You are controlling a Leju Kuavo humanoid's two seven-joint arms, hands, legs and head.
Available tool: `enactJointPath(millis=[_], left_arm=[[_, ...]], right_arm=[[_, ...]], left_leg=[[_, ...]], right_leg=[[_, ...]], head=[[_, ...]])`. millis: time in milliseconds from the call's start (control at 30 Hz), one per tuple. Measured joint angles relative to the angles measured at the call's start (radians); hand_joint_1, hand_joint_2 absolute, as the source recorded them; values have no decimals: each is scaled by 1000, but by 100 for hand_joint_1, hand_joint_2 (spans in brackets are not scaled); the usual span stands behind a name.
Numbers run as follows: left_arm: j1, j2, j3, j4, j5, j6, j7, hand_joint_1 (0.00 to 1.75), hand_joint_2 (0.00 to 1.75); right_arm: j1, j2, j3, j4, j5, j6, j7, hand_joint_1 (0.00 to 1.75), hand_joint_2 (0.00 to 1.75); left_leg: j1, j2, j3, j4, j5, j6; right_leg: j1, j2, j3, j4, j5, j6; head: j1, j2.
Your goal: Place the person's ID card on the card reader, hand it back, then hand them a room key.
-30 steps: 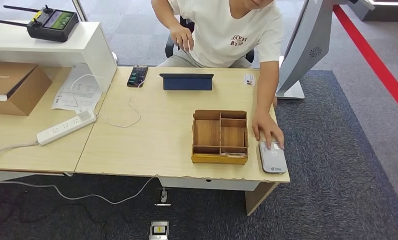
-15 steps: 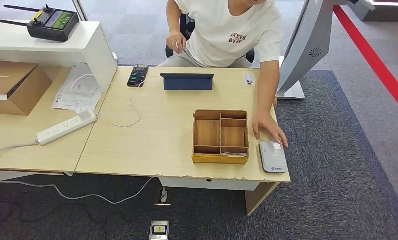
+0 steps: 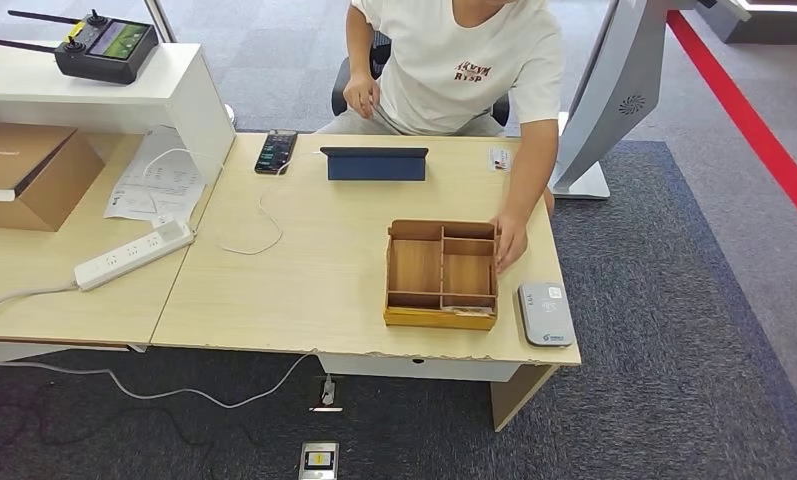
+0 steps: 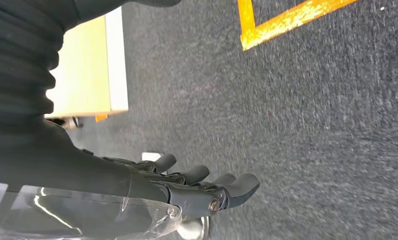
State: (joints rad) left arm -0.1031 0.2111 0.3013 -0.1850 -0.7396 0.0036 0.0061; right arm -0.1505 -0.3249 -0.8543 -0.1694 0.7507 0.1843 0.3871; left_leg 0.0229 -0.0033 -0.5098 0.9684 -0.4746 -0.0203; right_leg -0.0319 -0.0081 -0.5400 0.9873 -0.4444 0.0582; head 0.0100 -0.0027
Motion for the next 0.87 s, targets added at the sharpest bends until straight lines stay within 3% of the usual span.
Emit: enactJointPath(millis=[133,400,867], left_arm=[[-3,-37,-76,0,-150,102,-42,0,0],[-5,-76,-200,0,-203,113,-91,0,0],[-6,-79,-253,0,-136,103,-72,0,0]], right_arm=[[0,7,4,0,20,-4,-28,0,175],[0,14,5,0,20,-15,-33,0,175],[1,16,5,0,24,-17,-2,0,175]], left_leg=[[-1,0,0,0,0,0],[0,0,0,0,0,0],[0,0,0,0,0,0]], right_leg=[[-1,0,0,0,0,0],[0,0,0,0,0,0],[0,0,0,0,0,0]], head=[[0,0],[0,0],[0,0]])
